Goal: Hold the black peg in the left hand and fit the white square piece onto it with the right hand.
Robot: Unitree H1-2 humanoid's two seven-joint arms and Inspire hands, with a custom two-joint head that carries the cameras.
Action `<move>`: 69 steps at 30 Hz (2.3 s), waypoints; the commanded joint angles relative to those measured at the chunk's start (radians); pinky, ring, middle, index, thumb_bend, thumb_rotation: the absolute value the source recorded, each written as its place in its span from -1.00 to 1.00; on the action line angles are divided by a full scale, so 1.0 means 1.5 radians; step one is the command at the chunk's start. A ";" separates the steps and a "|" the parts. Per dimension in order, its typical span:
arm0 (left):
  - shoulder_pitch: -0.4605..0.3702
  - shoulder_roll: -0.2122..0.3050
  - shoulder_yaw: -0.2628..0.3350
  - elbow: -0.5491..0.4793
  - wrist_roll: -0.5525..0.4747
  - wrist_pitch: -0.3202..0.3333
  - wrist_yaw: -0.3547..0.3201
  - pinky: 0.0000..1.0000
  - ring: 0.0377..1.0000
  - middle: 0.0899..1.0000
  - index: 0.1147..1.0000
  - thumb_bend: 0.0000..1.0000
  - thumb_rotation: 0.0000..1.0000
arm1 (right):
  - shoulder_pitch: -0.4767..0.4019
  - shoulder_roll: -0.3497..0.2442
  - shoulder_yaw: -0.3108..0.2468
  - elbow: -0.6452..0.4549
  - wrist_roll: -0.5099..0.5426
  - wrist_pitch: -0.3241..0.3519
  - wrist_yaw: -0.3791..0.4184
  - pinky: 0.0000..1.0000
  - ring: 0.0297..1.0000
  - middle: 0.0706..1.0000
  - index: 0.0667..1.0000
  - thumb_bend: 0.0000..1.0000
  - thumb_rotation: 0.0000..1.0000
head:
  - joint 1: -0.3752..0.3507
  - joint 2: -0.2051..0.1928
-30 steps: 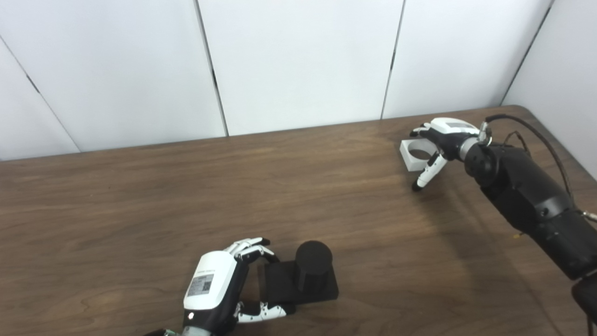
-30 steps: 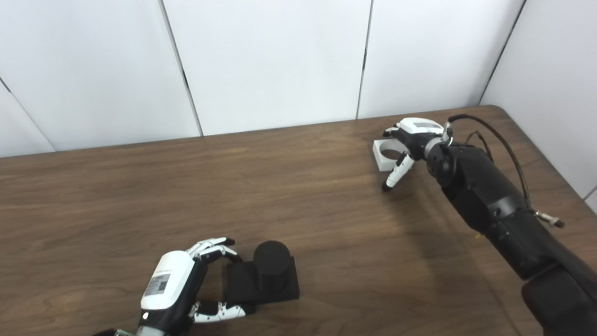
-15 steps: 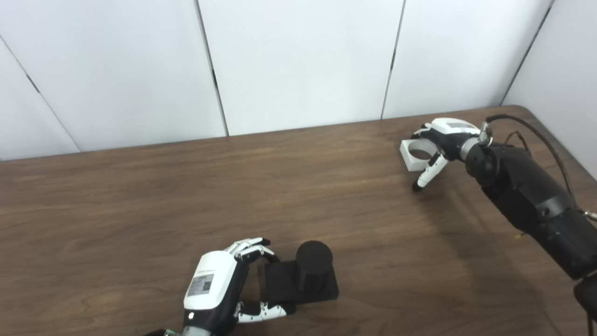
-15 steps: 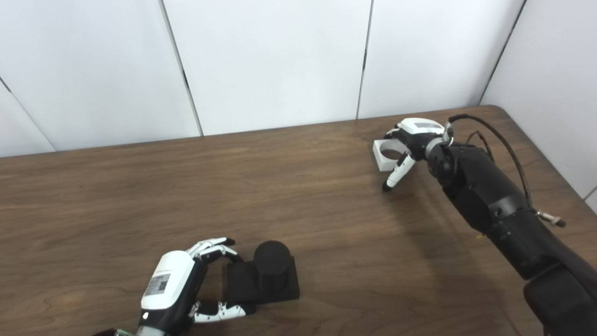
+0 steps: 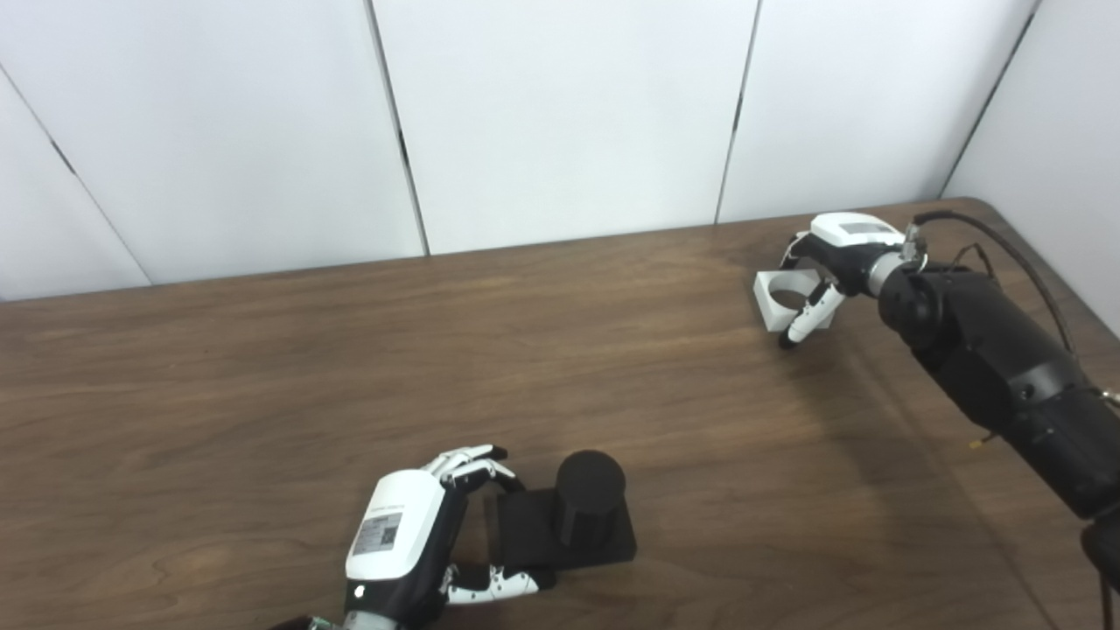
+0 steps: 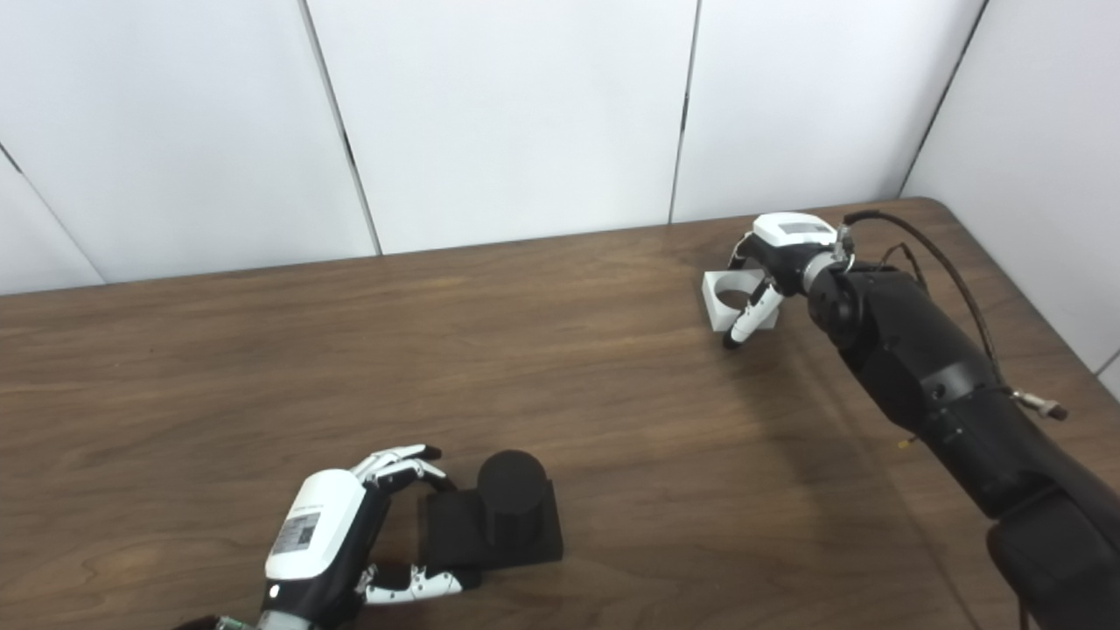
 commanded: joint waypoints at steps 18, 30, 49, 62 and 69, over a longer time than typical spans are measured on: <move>0.017 0.003 -0.013 0.004 -0.013 0.010 -0.053 0.39 0.61 0.56 -0.15 0.01 -0.90 | 0.018 -0.021 -0.012 -0.002 0.001 -0.069 -0.068 0.69 0.78 0.55 -0.10 0.05 -0.73 | 0.001 0.005; 0.005 -0.010 -0.017 0.022 -0.008 0.011 -0.049 0.40 0.62 0.57 -0.15 0.01 -0.90 | 0.041 -0.036 -0.024 -0.120 0.002 -0.095 -0.044 0.75 0.76 0.52 -0.10 0.05 -0.73 | 0.010 0.002; -0.009 -0.027 -0.028 0.047 0.006 0.017 -0.039 0.39 0.63 0.57 -0.15 0.01 -0.90 | 0.059 -0.027 -0.077 -0.566 0.050 -0.003 0.234 0.93 0.78 0.56 -0.10 0.04 -0.73 | 0.029 0.003; -0.014 -0.038 -0.034 0.050 0.011 0.022 -0.039 0.40 0.64 0.57 -0.15 0.01 -0.90 | 0.018 0.026 -0.082 -0.704 0.107 0.061 0.357 0.84 0.76 0.53 -0.10 0.04 -0.73 | 0.040 0.017; -0.019 -0.040 -0.036 0.054 0.013 0.022 -0.043 0.40 0.64 0.57 -0.15 0.01 -0.90 | 0.003 0.059 -0.063 -0.740 0.153 0.103 0.397 0.72 0.76 0.52 -0.10 0.03 -0.73 | 0.041 0.022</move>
